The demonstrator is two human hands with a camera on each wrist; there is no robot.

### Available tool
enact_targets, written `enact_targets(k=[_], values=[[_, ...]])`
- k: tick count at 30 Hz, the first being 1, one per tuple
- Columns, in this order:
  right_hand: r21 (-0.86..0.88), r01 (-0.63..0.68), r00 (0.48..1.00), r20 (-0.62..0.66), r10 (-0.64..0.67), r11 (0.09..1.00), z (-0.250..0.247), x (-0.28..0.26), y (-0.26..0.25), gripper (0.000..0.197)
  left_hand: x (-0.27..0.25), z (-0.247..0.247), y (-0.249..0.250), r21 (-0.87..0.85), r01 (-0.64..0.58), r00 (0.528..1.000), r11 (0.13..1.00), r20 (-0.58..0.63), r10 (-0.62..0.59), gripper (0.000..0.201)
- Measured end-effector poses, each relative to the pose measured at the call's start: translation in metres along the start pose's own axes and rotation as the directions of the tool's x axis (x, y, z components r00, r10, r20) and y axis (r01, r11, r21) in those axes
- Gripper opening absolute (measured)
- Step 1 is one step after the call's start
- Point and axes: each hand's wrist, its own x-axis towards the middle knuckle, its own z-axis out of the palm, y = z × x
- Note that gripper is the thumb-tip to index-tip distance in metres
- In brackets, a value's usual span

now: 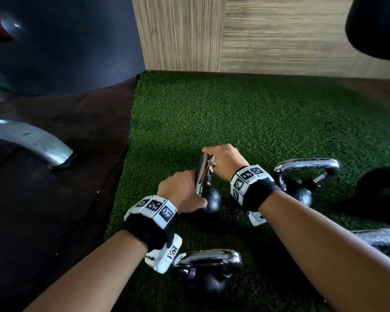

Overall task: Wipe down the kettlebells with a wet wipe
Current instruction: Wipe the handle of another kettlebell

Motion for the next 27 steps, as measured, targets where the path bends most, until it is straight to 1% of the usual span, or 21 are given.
enact_targets(k=[1, 3, 5, 6, 8, 11, 13, 15, 17, 18, 19, 20, 21, 22, 23, 24, 26, 27], values=[[-0.035, -0.011, 1.0, -0.002, 0.011, 0.999, -0.004, -0.002, 0.001, 0.058, 0.003, -0.005, 0.0, 0.058, 0.001, 1.0, 0.998, 0.013, -0.002, 0.048], [-0.112, -0.027, 1.0, 0.012, 0.029, 0.993, -0.012, -0.009, 0.001, 0.041, 0.01, -0.017, -0.006, 0.172, -0.028, 0.999, 0.985, 0.03, 0.023, 0.05], [-0.165, -0.066, 0.997, 0.035, 0.073, 0.984, -0.018, -0.019, -0.002, 0.024, 0.02, -0.032, -0.013, 0.279, -0.08, 0.996, 0.957, 0.059, 0.066, 0.047], [-0.173, -0.096, 0.994, 0.033, 0.103, 0.98, -0.019, -0.026, -0.003, 0.02, 0.024, -0.038, -0.016, 0.333, -0.104, 0.994, 0.937, 0.074, 0.084, 0.044], [-0.196, -0.135, 0.99, 0.018, 0.141, 0.971, -0.018, -0.042, -0.004, 0.018, 0.032, -0.045, -0.018, 0.418, -0.155, 0.988, 0.895, 0.088, 0.13, 0.039], [-0.23, -0.159, 0.987, -0.003, 0.163, 0.96, -0.015, -0.06, -0.007, 0.018, 0.039, -0.041, -0.02, 0.461, -0.21, 0.977, 0.862, 0.077, 0.196, 0.033], [-0.24, -0.191, 0.98, 0.003, 0.198, 0.952, -0.015, -0.064, -0.011, 0.019, 0.039, -0.035, -0.022, 0.44, -0.205, 0.978, 0.875, 0.05, 0.204, 0.03], [-0.262, -0.192, 0.979, 0.014, 0.202, 0.946, -0.019, -0.062, -0.017, 0.024, 0.039, -0.033, -0.025, 0.39, -0.178, 0.983, 0.904, 0.03, 0.181, 0.031], [-0.261, -0.173, 0.981, 0.041, 0.19, 0.95, -0.03, -0.062, -0.022, 0.032, 0.036, -0.034, -0.03, 0.33, -0.173, 0.985, 0.928, 0.05, 0.166, 0.037], [-0.258, -0.16, 0.984, 0.035, 0.175, 0.953, -0.038, -0.062, -0.023, 0.035, 0.035, -0.034, -0.033, 0.301, -0.18, 0.984, 0.937, 0.067, 0.167, 0.047], [-0.23, -0.184, 0.982, 0.003, 0.19, 0.956, -0.047, -0.064, -0.021, 0.037, 0.035, -0.034, -0.035, 0.263, -0.196, 0.98, 0.945, 0.086, 0.179, 0.065], [-0.187, -0.237, 0.971, -0.031, 0.236, 0.953, -0.058, -0.069, -0.018, 0.036, 0.034, -0.034, -0.036, 0.22, -0.226, 0.973, 0.949, 0.101, 0.209, 0.087], [-0.159, -0.292, 0.956, -0.069, 0.285, 0.943, -0.069, -0.076, -0.013, 0.032, 0.032, -0.033, -0.036, 0.182, -0.262, 0.965, 0.948, 0.084, 0.25, 0.104], [-0.13, -0.339, 0.939, -0.108, 0.327, 0.932, -0.08, -0.083, -0.008, 0.027, 0.029, -0.033, -0.035, 0.175, -0.307, 0.951, 0.936, 0.034, 0.306, 0.111], [-0.086, -0.378, 0.922, -0.124, 0.366, 0.922, -0.09, -0.092, -0.002, 0.022, 0.025, -0.034, -0.033, 0.188, -0.353, 0.93, 0.916, -0.034, 0.366, 0.109], [-0.027, -0.416, 0.905, -0.112, 0.411, 0.909, -0.101, -0.1, 0.004, 0.019, 0.023, -0.035, -0.03, 0.201, -0.395, 0.901, 0.896, -0.104, 0.421, 0.103], [0.135, -0.5, 0.854, -0.09, 0.513, 0.856, -0.122, -0.12, 0.013, 0.012, 0.018, -0.041, -0.017, 0.187, -0.478, 0.83, 0.858, -0.223, 0.511, 0.086], [0.244, -0.518, 0.832, -0.077, 0.549, 0.82, -0.133, -0.129, 0.016, 0.011, 0.015, -0.044, -0.006, 0.16, -0.513, 0.8, 0.844, -0.269, 0.537, 0.078]])
